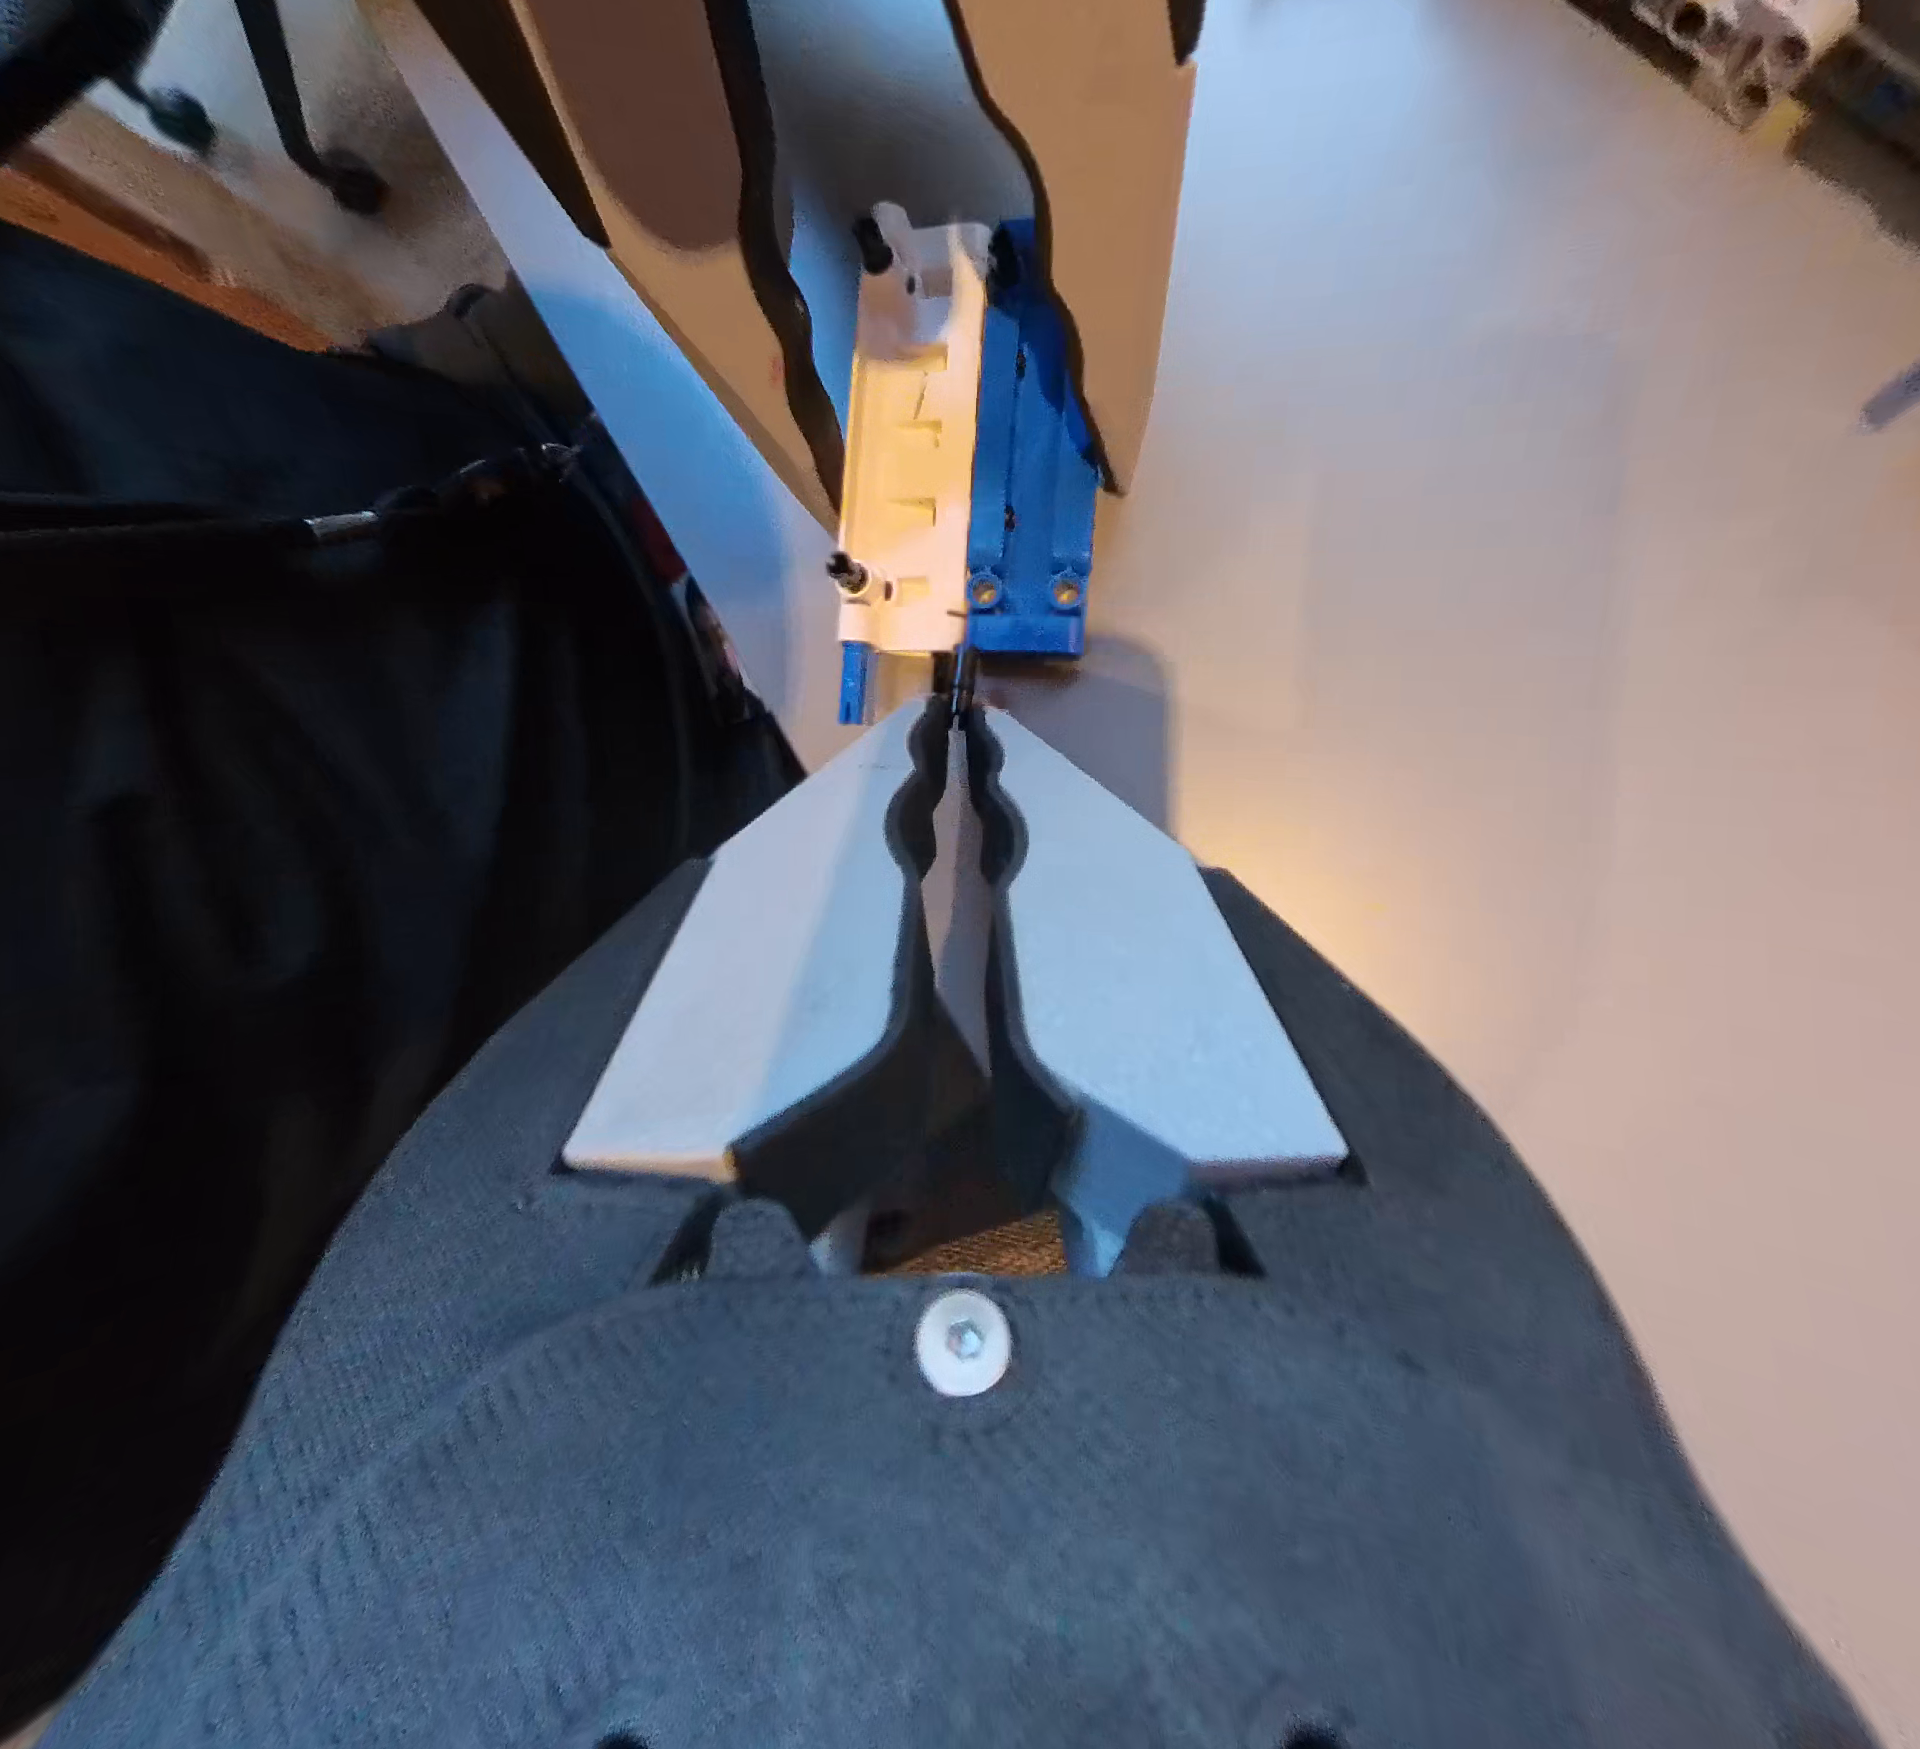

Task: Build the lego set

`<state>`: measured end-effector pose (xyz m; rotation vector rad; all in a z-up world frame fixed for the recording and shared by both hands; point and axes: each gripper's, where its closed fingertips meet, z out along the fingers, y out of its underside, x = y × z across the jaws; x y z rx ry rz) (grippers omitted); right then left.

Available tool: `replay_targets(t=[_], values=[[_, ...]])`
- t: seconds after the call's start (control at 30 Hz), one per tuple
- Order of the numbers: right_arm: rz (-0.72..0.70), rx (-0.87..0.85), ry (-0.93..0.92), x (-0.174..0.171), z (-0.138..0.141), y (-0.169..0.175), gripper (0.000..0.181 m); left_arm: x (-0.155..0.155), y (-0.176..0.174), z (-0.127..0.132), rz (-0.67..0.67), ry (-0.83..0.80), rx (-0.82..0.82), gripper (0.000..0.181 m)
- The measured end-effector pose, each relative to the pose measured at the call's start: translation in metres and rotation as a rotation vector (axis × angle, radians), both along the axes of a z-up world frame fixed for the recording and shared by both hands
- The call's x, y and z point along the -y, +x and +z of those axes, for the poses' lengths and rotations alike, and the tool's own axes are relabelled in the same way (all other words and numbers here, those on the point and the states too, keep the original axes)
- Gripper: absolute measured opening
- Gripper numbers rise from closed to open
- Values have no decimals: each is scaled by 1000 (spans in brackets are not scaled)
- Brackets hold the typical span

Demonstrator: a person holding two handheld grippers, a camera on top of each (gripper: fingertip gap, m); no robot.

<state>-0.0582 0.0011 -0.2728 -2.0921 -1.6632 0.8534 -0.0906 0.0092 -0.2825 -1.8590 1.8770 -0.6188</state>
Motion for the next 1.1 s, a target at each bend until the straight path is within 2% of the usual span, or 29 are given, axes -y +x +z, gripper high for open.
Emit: replay_targets(t=[0.33,0.67,1.1], values=[[-251,-83,16,16,-6,46,1,11,41,0,-178,-5,50,50],[-303,-148,-56,22,-10,56,2,15,59,0,-298,-6,48,49],[-306,-158,-79,21,-8,57,1,14,63,0,-324,-10,59,49]])
